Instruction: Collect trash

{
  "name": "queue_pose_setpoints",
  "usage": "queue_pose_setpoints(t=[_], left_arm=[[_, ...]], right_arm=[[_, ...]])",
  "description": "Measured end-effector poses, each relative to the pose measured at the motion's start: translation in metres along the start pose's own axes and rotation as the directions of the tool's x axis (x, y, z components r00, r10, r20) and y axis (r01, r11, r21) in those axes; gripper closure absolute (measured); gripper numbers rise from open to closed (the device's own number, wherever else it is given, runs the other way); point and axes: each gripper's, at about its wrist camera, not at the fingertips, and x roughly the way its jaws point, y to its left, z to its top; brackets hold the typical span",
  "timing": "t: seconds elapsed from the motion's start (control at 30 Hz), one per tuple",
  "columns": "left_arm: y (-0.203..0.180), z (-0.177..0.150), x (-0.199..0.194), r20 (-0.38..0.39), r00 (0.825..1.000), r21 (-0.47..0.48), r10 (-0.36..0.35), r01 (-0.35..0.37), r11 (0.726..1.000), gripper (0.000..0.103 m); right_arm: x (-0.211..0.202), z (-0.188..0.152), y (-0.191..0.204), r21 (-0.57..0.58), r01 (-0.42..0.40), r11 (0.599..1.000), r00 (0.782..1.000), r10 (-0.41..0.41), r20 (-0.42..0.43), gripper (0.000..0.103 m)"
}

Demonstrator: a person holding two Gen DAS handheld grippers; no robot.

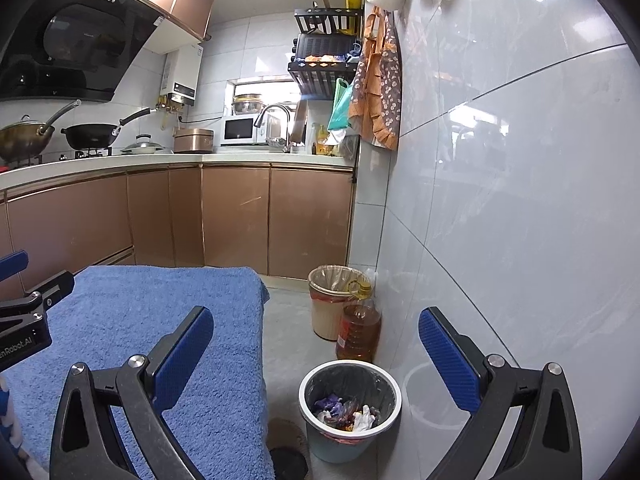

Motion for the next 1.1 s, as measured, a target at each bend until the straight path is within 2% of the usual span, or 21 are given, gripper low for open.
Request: queue_pose_setpoints(t=[1.1], left_arm=[[0.011, -0.001, -0.006, 0.015, 1.000, -0.033, 0.014, -0.014, 0.999, 0.019]], right_arm=[[-0.003, 0.000, 0.002, -0.020, 0.018, 1.000, 1.000, -0.017, 0.018, 0.000]])
